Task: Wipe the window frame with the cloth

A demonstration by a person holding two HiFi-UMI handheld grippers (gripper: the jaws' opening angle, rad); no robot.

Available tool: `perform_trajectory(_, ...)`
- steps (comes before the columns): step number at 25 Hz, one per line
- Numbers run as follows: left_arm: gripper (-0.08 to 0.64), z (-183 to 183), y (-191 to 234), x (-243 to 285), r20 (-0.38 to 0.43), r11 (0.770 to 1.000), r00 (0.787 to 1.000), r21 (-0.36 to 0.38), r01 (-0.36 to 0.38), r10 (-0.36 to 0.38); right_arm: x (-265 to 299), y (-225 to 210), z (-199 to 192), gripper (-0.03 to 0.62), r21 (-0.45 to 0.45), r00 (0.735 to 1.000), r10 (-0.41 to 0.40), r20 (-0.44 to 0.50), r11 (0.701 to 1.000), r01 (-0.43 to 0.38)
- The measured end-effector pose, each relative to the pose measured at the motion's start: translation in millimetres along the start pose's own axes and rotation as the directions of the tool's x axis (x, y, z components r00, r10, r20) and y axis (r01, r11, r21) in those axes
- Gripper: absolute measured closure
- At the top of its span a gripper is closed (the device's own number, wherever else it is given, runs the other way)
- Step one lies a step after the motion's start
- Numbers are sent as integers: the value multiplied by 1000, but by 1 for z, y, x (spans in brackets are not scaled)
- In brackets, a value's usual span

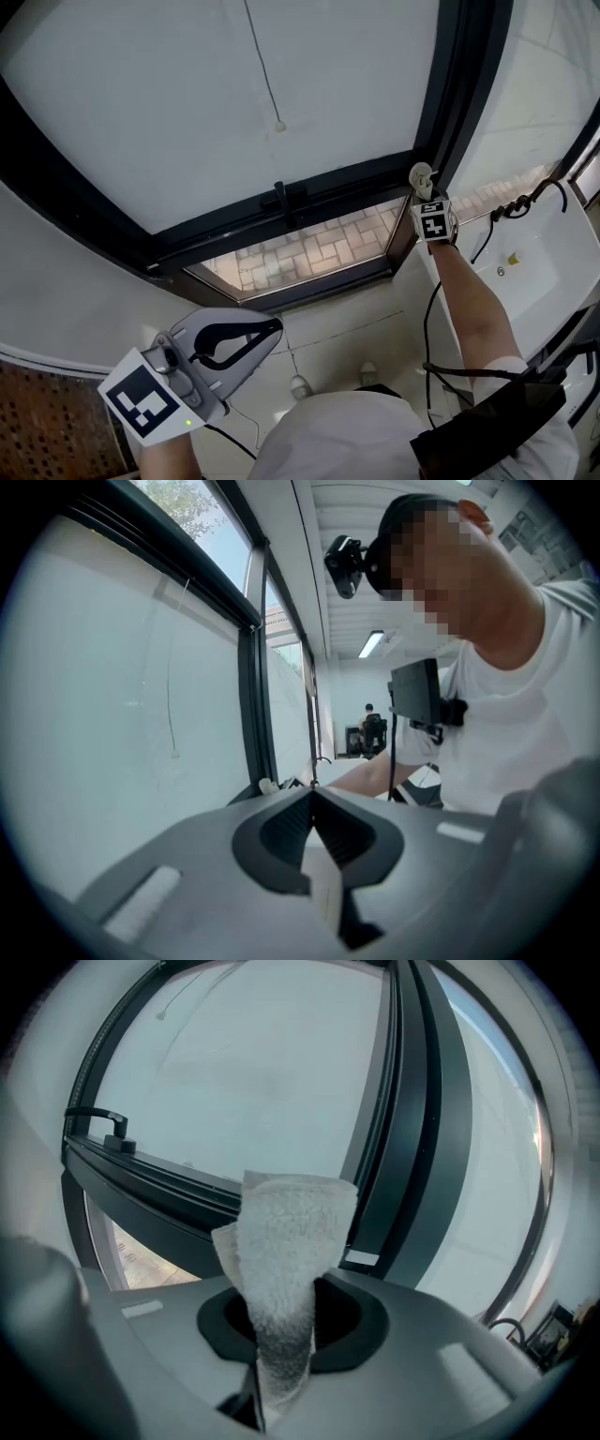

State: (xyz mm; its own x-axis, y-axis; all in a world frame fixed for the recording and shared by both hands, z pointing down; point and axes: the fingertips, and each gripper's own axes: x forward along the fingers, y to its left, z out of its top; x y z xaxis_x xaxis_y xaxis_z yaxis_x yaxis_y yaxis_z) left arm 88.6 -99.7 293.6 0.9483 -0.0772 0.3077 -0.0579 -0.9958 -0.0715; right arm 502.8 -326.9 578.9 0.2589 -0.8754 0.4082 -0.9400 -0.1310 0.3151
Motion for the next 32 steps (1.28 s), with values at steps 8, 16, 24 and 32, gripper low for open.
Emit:
perform_trajectory(8, 538, -8, 1, -24, -3, 999, 1000, 28, 21, -21, 5, 60, 1, 522, 82, 999, 39, 20, 996, -40)
perform_trajectory(16, 537, -10, -5, -53, 23, 996, 998, 72, 58, -60, -6, 142, 24, 522, 152, 995, 87, 43, 984, -93)
perform_trajectory(24, 537, -13, -19, -88, 29, 990, 994, 95, 107, -110, -17, 211, 46, 522, 259, 994, 94, 53, 960, -104)
perform_trajectory(32, 537, -23, -25, -118, 35, 989, 993, 97, 108, -112, -28, 281, 69, 522, 282, 987, 137, 83, 947, -155)
